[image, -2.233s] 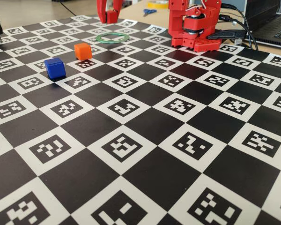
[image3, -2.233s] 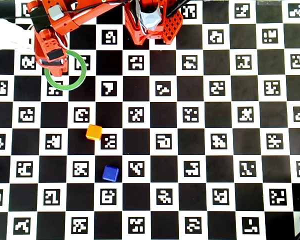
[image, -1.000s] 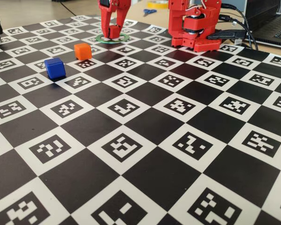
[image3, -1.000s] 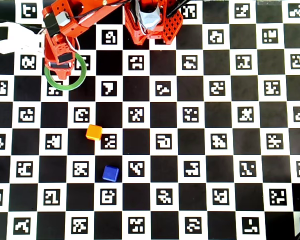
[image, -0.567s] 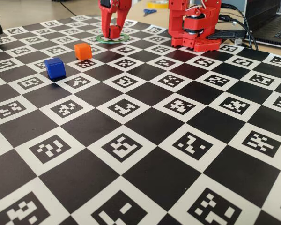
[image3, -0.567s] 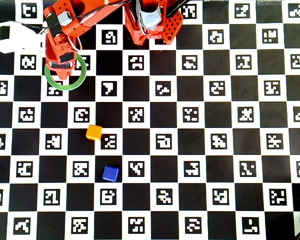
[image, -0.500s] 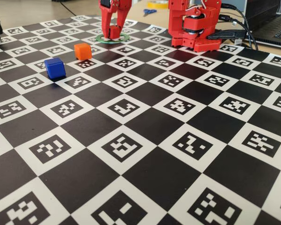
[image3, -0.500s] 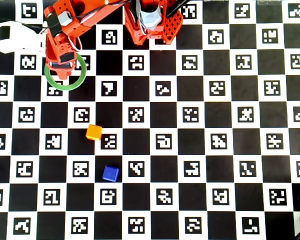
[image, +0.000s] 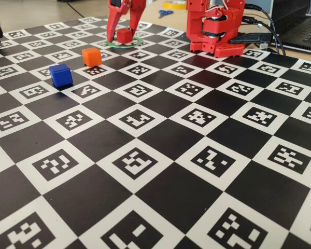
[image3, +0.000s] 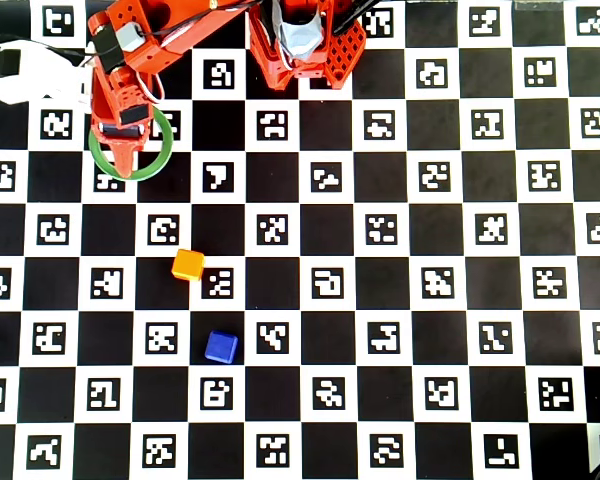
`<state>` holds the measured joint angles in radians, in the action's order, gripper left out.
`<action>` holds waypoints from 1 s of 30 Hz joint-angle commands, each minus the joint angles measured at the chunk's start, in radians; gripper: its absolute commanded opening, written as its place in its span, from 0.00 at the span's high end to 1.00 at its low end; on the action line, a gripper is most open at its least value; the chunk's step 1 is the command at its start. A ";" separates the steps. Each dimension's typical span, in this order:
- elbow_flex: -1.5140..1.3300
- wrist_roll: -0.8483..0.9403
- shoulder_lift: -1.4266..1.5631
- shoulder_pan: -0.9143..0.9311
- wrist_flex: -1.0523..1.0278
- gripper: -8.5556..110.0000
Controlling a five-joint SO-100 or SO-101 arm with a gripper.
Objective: Grab the red cube then put it in the green circle then put the blue cube on top and finally the orange cube on top
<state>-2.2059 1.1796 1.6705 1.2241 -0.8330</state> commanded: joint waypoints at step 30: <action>0.486 -0.086 0.124 -0.057 -0.488 0.47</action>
<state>-1.8423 1.1167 1.6874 1.1934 -1.2931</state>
